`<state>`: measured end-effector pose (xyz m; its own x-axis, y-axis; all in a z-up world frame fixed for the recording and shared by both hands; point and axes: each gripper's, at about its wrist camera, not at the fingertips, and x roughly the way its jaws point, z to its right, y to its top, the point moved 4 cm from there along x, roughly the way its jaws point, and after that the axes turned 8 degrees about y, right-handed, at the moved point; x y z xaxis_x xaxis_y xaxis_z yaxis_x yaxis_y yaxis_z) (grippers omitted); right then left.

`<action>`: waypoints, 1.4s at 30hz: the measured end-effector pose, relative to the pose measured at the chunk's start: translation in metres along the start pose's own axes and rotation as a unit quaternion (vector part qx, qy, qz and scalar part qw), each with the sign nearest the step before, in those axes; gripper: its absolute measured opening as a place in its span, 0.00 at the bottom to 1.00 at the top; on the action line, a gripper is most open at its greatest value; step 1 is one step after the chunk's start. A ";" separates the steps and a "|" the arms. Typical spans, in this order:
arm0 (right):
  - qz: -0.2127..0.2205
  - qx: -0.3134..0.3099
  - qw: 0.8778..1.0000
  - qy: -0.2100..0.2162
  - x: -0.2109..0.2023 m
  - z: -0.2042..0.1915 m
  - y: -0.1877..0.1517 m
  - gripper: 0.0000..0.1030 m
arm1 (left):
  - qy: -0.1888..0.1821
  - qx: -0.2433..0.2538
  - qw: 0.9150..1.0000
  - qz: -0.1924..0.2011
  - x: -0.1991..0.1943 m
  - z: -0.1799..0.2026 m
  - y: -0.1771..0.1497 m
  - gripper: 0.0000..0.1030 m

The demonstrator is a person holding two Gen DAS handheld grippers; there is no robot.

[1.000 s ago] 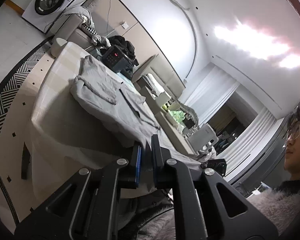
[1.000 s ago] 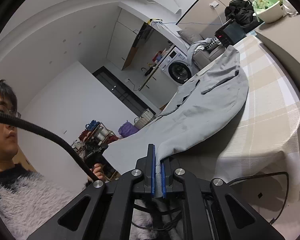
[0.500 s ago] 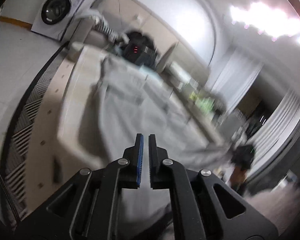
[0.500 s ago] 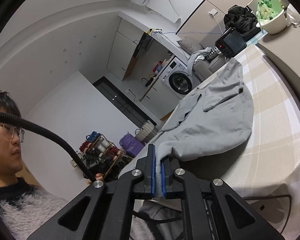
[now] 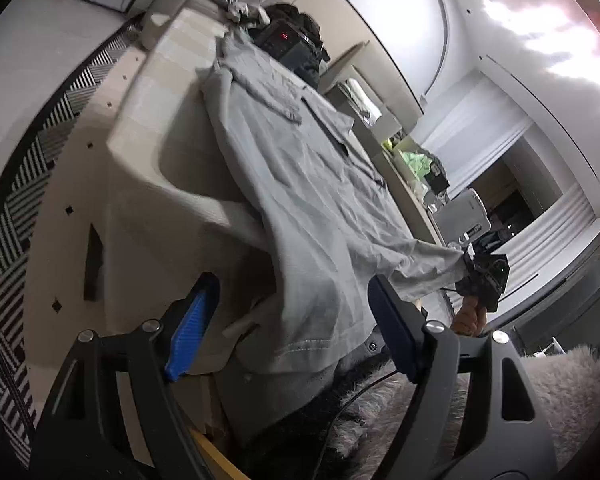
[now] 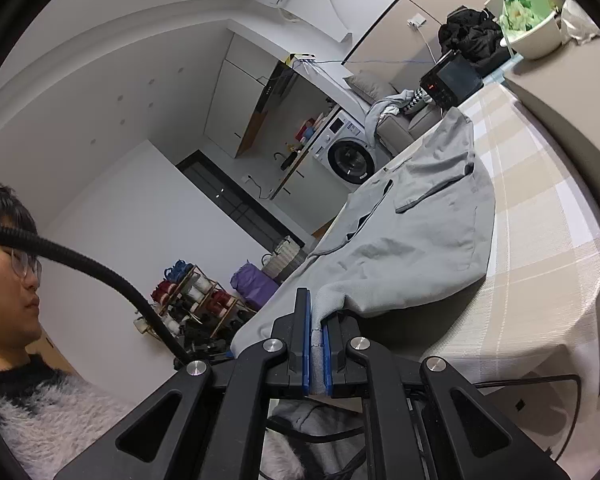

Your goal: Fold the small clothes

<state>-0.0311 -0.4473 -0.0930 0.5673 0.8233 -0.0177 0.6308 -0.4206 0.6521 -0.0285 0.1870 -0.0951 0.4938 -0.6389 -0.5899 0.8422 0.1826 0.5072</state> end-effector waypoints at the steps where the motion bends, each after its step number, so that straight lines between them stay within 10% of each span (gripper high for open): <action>1: -0.001 0.000 1.000 0.000 0.001 0.000 0.000 0.06 | -0.008 -0.004 1.000 -0.013 0.005 0.001 0.000 0.70; 4: -0.006 0.000 1.000 0.001 0.002 -0.001 -0.003 0.06 | -0.021 0.012 1.000 -0.018 0.015 0.008 -0.004 0.26; 7: -0.005 0.002 1.000 0.001 0.002 0.000 -0.003 0.06 | -0.027 0.051 0.998 0.005 0.007 0.022 -0.008 0.05; 14: 0.007 0.004 1.000 0.012 0.003 -0.003 0.001 0.06 | -0.053 0.055 0.996 0.042 -0.013 0.045 0.008 0.05; 27: 0.004 -0.002 1.000 -0.007 -0.002 -0.008 -0.002 0.06 | -0.019 0.097 0.995 -0.006 -0.032 0.058 -0.004 0.05; 42: 0.051 0.008 0.999 0.009 0.007 -0.010 0.023 0.06 | -0.080 0.045 0.989 0.114 -0.058 0.066 0.052 0.04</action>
<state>-0.0185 -0.4471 -0.0705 0.6186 0.7833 0.0621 0.5791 -0.5079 0.6377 -0.0273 0.1846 0.0068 0.6215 -0.7008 -0.3501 0.6870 0.2727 0.6736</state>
